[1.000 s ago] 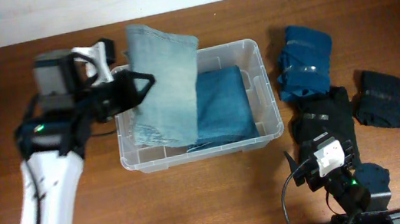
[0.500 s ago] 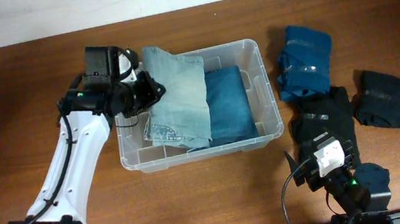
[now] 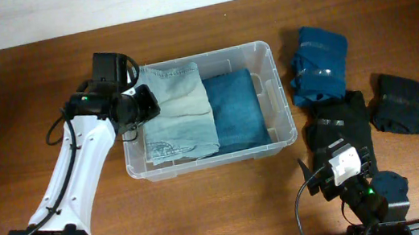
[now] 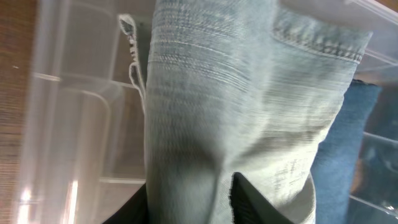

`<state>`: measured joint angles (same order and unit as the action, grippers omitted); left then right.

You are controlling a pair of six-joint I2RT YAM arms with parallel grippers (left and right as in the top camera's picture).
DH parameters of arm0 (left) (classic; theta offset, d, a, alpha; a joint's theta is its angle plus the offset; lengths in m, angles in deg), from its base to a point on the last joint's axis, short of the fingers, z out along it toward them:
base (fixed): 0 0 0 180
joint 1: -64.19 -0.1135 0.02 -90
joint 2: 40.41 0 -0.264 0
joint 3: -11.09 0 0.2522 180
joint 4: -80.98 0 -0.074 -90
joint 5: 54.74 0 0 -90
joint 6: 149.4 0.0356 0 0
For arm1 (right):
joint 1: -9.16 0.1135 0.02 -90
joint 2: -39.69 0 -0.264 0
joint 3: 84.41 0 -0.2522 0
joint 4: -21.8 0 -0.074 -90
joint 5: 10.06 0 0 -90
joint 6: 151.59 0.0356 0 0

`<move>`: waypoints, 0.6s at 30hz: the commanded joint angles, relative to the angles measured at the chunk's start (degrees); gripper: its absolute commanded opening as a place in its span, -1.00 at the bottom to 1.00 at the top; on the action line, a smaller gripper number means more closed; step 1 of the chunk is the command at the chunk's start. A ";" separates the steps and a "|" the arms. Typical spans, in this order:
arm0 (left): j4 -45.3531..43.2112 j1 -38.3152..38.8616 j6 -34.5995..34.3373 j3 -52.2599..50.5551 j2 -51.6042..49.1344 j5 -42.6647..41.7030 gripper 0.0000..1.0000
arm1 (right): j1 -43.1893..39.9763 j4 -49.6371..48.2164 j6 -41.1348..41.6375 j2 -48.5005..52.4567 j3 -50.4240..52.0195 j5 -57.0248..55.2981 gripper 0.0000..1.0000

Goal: Pack container
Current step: 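Lift the light-blue denim and lower it into the container's left half, then press and tuck the light-blue denim down with the left gripper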

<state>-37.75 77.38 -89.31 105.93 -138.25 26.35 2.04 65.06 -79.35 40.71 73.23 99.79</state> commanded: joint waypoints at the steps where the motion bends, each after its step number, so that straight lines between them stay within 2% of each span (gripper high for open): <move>1: -0.15 -1.81 3.04 1.60 0.02 1.86 -0.21 | 0.35 0.04 0.66 -0.07 0.35 0.68 0.97; 6: 0.20 -5.44 5.64 3.37 0.15 0.28 -0.16 | 0.35 0.04 0.66 -0.07 0.35 0.68 0.97; 10: 1.25 -7.78 7.85 6.45 0.52 -5.07 -0.16 | 0.35 0.04 0.66 -0.07 0.35 0.68 0.97; 15: 1.75 -7.69 12.76 10.67 1.40 -11.93 -0.17 | 0.35 0.04 0.66 -0.07 0.35 0.68 0.97; 18: 1.99 -6.73 16.39 12.20 1.92 -12.79 -0.16 | 0.35 0.04 0.66 -0.07 0.35 0.68 0.96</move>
<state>-36.09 69.62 -79.06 115.59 -138.23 17.89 2.04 65.06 -79.33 40.71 73.23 99.79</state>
